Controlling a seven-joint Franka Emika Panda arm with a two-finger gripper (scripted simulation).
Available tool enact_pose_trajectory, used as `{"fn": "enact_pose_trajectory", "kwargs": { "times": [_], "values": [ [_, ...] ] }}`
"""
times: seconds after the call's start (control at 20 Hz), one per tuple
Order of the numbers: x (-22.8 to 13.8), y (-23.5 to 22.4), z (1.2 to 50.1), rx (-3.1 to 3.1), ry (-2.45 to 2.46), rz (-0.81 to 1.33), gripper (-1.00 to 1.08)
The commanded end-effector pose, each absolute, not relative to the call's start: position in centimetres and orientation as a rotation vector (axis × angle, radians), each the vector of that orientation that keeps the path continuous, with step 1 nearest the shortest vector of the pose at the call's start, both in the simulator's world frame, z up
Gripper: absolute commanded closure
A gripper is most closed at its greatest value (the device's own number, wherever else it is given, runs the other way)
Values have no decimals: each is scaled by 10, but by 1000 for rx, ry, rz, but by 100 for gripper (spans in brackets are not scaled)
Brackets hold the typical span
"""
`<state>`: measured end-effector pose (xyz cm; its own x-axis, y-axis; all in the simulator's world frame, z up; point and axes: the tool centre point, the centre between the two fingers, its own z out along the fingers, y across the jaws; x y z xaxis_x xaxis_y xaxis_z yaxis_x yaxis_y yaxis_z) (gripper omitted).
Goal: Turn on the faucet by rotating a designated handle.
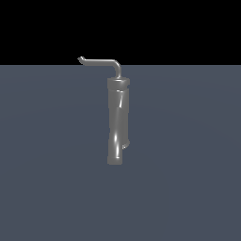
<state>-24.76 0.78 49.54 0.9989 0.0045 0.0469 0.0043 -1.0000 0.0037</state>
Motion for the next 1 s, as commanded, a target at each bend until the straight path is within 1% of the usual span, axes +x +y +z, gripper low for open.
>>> {"fn": "enact_pose_trajectory", "kwargs": {
  "times": [0.0, 0.45, 0.95],
  "values": [
    [-248, 8, 495, 3137, 7, 74, 108],
    [-245, 18, 496, 3154, -6, 112, 108],
    [-239, 19, 495, 3150, -54, 111, 108]
  ]
}}
